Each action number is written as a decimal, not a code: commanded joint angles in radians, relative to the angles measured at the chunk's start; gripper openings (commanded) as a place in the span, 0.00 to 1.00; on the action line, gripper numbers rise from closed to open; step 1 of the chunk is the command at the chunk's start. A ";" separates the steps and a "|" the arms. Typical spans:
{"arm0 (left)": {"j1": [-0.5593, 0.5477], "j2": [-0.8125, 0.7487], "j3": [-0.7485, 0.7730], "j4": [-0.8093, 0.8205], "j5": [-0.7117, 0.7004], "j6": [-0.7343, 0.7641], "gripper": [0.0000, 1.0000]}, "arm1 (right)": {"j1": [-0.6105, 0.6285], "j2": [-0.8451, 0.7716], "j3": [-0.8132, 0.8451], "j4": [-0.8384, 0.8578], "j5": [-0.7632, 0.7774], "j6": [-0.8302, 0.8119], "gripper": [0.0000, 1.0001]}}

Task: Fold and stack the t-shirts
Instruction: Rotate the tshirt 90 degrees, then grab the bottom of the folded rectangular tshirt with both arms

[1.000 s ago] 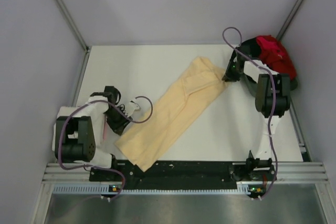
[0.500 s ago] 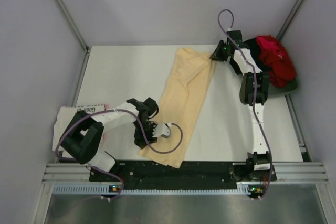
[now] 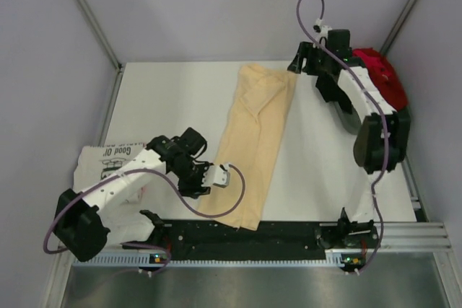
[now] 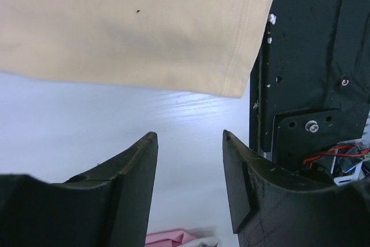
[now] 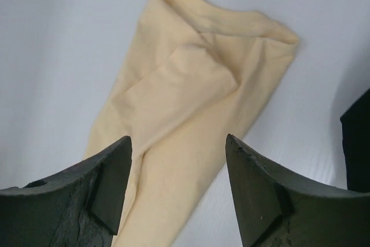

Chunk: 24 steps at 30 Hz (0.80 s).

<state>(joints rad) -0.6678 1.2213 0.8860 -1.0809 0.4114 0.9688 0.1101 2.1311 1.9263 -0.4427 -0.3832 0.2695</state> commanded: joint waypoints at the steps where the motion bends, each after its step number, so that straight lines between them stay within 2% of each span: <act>1: 0.019 -0.084 0.008 -0.033 0.010 0.051 0.55 | 0.080 -0.478 -0.388 0.182 -0.061 -0.229 0.65; 4: 0.016 -0.138 -0.067 0.044 0.127 0.125 0.59 | 0.167 -0.730 -0.721 0.303 -0.159 -0.361 0.64; 6: 0.013 -0.147 -0.148 0.122 0.155 0.165 0.61 | 0.288 -0.903 -0.905 0.334 -0.201 -0.507 0.64; 10: -0.006 -0.146 -0.251 0.196 0.170 0.255 0.62 | 0.567 -1.138 -1.165 0.184 -0.269 -0.899 0.69; 12: -0.009 -0.154 -0.291 0.217 0.164 0.284 0.63 | 0.681 -1.207 -1.262 0.153 -0.261 -0.964 0.70; 15: -0.016 -0.158 -0.328 0.259 0.138 0.300 0.64 | 0.863 -1.218 -1.325 0.098 -0.156 -0.977 0.69; 18: -0.024 -0.151 -0.351 0.286 0.130 0.303 0.64 | 1.054 -1.162 -1.362 0.081 -0.025 -1.007 0.69; 21: -0.030 -0.132 -0.369 0.321 0.101 0.275 0.64 | 1.173 -1.061 -1.380 0.152 0.044 -1.009 0.69; 24: -0.035 -0.112 -0.381 0.355 0.067 0.249 0.63 | 1.223 -0.969 -1.405 0.295 0.064 -0.991 0.69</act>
<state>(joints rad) -0.6941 1.0885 0.5251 -0.7994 0.5003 1.2289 1.2705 1.0737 0.5537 -0.3145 -0.4015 -0.6907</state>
